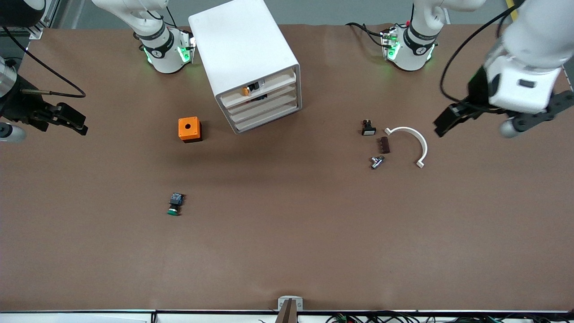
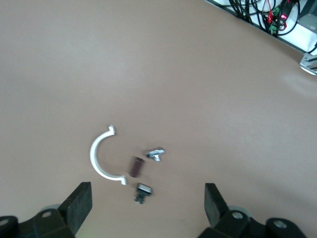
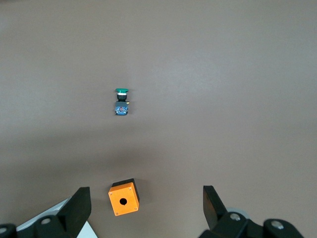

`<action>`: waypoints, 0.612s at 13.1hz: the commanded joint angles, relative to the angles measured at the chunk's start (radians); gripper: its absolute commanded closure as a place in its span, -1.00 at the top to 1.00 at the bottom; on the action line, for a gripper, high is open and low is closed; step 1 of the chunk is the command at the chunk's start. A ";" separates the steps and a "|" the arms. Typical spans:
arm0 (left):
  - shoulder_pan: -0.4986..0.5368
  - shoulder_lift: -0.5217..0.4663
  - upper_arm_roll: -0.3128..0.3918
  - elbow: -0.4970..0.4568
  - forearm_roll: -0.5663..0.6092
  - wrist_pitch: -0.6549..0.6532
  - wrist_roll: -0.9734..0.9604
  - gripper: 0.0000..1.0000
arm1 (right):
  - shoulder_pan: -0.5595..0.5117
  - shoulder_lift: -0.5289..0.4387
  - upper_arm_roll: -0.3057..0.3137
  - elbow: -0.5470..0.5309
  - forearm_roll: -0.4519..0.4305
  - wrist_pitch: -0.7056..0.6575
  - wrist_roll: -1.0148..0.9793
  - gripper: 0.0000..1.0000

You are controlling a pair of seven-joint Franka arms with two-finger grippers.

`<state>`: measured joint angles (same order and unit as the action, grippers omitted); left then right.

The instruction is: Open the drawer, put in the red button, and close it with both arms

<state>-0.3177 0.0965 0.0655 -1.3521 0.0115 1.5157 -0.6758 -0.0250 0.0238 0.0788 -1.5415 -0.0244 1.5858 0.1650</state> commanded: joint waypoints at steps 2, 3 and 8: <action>0.152 -0.073 -0.053 -0.032 0.005 -0.069 0.242 1.00 | -0.007 -0.027 0.007 -0.011 -0.009 -0.009 -0.002 1.00; 0.196 -0.089 -0.062 -0.036 0.004 -0.101 0.296 1.00 | -0.007 -0.027 0.007 -0.012 -0.009 -0.004 -0.002 1.00; 0.292 -0.178 -0.101 -0.128 0.002 -0.120 0.449 1.00 | -0.007 -0.027 0.007 -0.012 -0.009 -0.006 -0.002 1.00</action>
<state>-0.0595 -0.0146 -0.0090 -1.3960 0.0114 1.3855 -0.2676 -0.0250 0.0187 0.0794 -1.5415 -0.0244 1.5851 0.1650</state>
